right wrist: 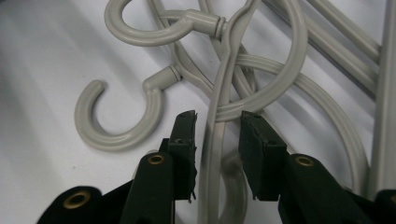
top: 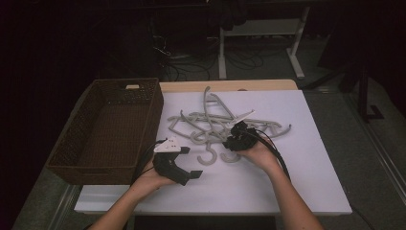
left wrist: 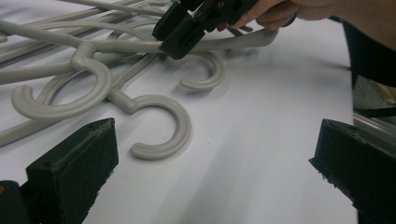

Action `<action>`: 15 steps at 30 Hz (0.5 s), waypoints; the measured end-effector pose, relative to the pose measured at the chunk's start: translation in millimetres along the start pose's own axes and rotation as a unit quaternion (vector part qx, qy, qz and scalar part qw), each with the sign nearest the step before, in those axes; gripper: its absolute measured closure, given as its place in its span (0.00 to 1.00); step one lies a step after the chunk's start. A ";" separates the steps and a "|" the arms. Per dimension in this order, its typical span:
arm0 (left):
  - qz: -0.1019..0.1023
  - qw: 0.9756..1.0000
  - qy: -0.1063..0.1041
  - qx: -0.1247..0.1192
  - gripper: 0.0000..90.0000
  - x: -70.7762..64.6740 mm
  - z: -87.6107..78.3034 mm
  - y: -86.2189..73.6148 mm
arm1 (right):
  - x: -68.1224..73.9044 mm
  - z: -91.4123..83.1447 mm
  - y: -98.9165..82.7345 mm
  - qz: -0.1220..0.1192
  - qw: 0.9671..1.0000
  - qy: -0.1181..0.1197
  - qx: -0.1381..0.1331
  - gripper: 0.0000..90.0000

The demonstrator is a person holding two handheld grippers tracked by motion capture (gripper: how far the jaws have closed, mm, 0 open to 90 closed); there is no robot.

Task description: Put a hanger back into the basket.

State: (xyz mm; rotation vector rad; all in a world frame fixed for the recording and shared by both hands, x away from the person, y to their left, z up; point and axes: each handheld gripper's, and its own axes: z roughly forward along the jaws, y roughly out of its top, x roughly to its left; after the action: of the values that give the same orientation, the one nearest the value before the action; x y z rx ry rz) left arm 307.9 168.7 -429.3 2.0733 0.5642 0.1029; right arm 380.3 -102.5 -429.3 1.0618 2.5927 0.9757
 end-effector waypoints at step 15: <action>0.012 1.000 0.012 0.022 0.00 2.1 7.6 -7.3 | 3.8 0.3 0.6 0.005 1.000 -0.022 0.008 0.89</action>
State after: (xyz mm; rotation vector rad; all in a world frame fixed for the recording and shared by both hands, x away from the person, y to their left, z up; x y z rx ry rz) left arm 309.4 166.9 -439.8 2.1239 0.5614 0.1315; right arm 378.0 -99.4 -428.9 1.0881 2.5668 0.9251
